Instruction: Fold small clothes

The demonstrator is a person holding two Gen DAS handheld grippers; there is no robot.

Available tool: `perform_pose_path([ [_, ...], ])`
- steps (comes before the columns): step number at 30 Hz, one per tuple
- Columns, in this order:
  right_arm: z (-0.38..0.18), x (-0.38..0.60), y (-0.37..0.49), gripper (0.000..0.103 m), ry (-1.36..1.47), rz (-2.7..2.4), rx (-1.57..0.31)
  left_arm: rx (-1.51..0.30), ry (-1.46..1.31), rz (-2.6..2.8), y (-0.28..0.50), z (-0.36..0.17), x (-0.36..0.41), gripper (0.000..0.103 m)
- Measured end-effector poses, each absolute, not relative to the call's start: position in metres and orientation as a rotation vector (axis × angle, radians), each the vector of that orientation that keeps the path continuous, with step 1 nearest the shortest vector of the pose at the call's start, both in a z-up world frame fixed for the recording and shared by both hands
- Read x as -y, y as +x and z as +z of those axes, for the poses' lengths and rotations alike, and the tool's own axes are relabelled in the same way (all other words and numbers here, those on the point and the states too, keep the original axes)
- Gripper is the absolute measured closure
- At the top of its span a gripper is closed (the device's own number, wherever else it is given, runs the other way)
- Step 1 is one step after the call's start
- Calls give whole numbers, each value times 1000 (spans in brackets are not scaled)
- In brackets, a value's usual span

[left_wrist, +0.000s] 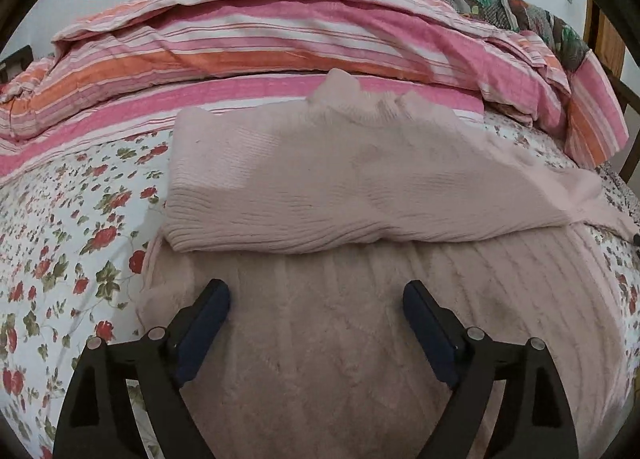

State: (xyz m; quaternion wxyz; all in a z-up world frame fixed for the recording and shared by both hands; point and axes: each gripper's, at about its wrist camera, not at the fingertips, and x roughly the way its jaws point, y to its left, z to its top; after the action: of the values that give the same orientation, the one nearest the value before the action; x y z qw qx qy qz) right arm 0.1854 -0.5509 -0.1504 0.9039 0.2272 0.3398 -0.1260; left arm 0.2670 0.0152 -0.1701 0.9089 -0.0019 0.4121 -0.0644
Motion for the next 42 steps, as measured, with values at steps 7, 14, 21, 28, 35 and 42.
perform_pose_path([
  [7, -146, 572, 211, 83, 495, -330, -702, -858, -8, -135, 268, -172, -15, 13],
  [14, -109, 551, 210, 96, 372, -357, -648, -852, -61, -158, 264, -167, -22, 14],
  [21, -46, 488, 212, 97, 220, -321, -552, -836, -209, -178, 248, -151, -47, 14],
  [28, 0, 375, 241, 97, 94, -168, -499, -786, -274, -91, 234, -129, -98, 14],
  [35, 5, 225, 290, 97, 21, 95, -519, -767, -363, -21, 222, -125, -156, 14],
  [42, -45, 96, 343, 97, 25, 363, -670, -777, -379, 29, 209, -134, -185, 14],
])
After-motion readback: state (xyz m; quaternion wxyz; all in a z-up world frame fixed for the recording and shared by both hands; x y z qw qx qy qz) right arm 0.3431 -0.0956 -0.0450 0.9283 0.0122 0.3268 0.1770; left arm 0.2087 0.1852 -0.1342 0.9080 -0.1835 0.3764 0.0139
